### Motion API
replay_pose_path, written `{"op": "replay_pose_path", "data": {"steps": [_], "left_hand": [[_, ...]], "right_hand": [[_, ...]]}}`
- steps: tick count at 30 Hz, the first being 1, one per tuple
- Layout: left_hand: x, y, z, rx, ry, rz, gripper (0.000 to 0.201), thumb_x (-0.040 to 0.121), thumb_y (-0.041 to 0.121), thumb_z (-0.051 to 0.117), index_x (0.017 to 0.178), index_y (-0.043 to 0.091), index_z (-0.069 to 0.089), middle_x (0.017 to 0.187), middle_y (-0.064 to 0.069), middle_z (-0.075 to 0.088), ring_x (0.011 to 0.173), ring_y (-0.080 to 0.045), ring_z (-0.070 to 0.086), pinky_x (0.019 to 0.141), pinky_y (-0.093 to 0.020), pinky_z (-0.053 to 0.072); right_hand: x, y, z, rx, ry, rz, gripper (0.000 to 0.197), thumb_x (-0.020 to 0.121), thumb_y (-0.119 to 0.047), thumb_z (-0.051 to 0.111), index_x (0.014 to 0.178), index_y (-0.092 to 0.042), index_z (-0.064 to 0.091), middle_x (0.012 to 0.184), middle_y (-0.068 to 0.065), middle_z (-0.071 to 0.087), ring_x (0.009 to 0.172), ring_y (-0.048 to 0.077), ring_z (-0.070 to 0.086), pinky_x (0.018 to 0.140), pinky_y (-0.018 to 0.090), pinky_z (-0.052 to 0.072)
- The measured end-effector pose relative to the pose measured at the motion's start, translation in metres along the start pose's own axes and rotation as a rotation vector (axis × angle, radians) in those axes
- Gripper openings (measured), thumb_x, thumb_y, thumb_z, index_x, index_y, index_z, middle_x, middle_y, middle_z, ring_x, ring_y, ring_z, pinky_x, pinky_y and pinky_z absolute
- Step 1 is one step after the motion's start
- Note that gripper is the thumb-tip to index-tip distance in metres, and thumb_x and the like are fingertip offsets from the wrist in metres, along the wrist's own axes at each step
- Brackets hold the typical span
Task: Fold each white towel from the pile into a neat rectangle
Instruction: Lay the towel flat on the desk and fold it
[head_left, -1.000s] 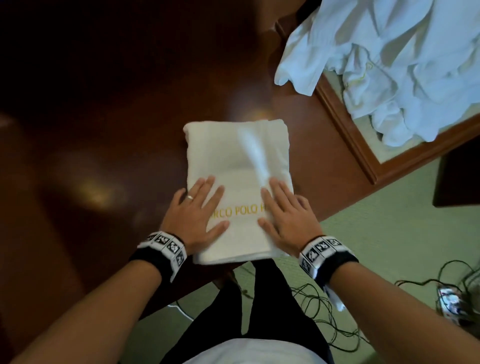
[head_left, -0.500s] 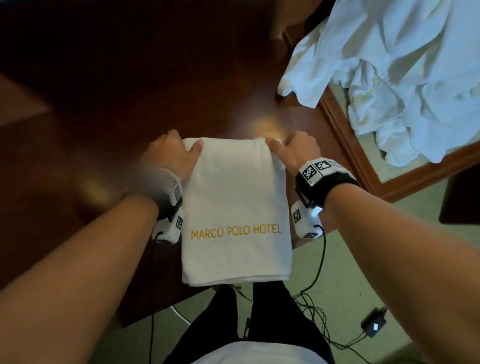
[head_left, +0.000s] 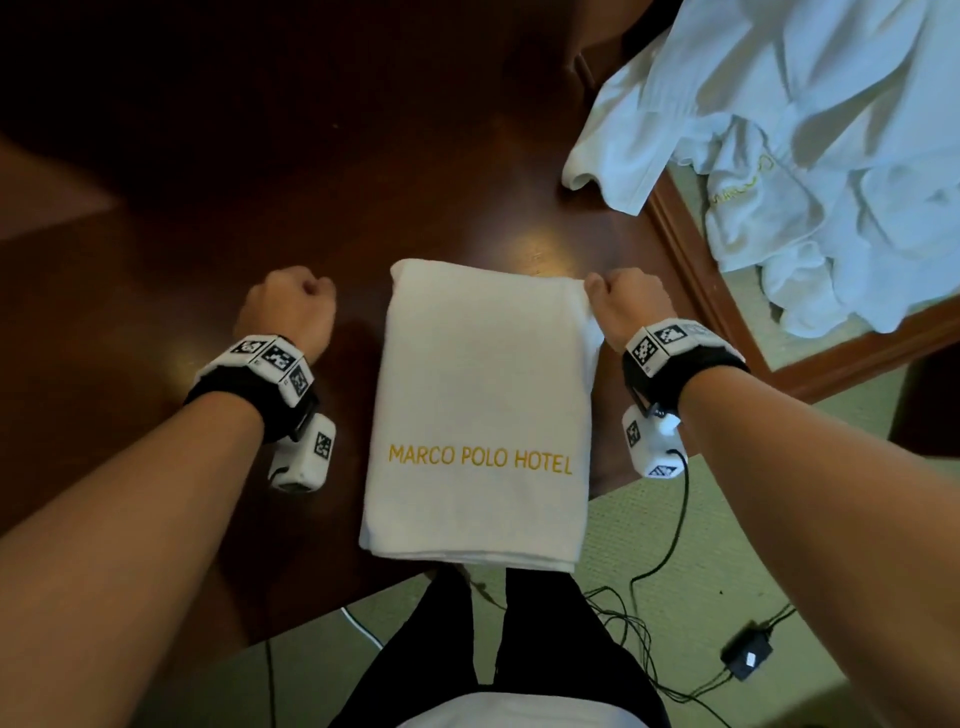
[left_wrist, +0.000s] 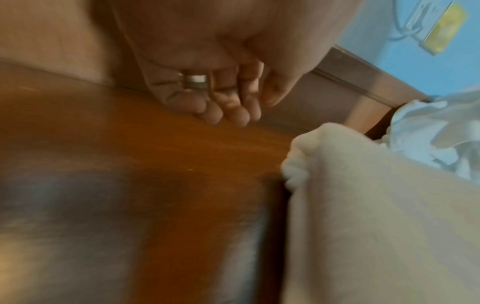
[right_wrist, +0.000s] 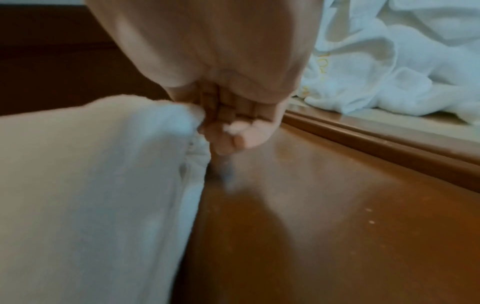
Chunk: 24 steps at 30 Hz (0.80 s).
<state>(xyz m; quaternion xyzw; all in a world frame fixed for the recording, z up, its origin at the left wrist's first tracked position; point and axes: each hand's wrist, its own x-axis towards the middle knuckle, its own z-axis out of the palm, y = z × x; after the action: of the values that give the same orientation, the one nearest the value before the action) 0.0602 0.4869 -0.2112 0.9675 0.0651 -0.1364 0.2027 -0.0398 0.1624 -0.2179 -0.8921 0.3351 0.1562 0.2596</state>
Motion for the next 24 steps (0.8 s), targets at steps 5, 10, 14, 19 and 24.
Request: {"op": "replay_pose_path", "data": {"steps": [5,10,14,19,24], "left_hand": [[-0.002,0.052,0.015,-0.033,-0.175,0.028,0.059,0.091,0.071,0.039,0.094,0.018,0.064,0.095,-0.007,0.065,0.089,-0.033,0.061,0.082,-0.041,0.049],[0.007,0.063,0.034,-0.093,-0.202,0.059,0.039,0.091,0.052,0.062,0.085,0.015,0.055,0.09,-0.008,0.06,0.083,-0.031,0.055,0.071,-0.034,0.039],[0.007,0.054,0.038,-0.17,-0.096,0.08,0.034,0.093,0.039,0.063,0.076,0.011,0.054,0.072,-0.004,0.052,0.073,-0.028,0.05,0.066,-0.031,0.034],[-0.001,0.053,0.041,-0.131,-0.052,0.039,0.032,0.091,0.043,0.063,0.08,0.015,0.053,0.087,-0.008,0.059,0.077,-0.031,0.054,0.064,-0.033,0.036],[-0.027,0.065,0.041,0.256,0.159,0.497,0.046,0.09,0.047,0.061,0.127,0.021,0.052,0.132,-0.009,0.051,0.119,-0.036,0.048,0.092,-0.048,0.041]], "right_hand": [[0.007,-0.012,-0.001,0.102,-0.049,0.069,0.05,0.092,-0.057,0.052,0.098,-0.009,0.061,0.099,0.01,0.064,0.088,0.032,0.062,0.08,0.039,0.051],[0.007,-0.005,0.004,0.452,-0.064,0.085,0.035,0.088,-0.038,0.067,0.067,-0.017,0.048,0.065,0.001,0.054,0.063,0.023,0.056,0.067,0.034,0.049],[0.012,-0.001,0.004,0.494,-0.021,0.045,0.039,0.088,-0.033,0.066,0.061,-0.014,0.044,0.061,0.005,0.052,0.058,0.026,0.052,0.066,0.036,0.047],[0.013,0.0,0.007,0.19,-0.014,-0.032,0.027,0.093,-0.021,0.05,0.069,-0.008,0.046,0.074,0.01,0.053,0.069,0.027,0.051,0.06,0.031,0.037],[-0.006,-0.008,0.006,-0.232,0.3,-0.38,0.024,0.098,-0.027,0.045,0.102,-0.007,0.057,0.114,0.015,0.054,0.1,0.036,0.052,0.071,0.042,0.044]]}}
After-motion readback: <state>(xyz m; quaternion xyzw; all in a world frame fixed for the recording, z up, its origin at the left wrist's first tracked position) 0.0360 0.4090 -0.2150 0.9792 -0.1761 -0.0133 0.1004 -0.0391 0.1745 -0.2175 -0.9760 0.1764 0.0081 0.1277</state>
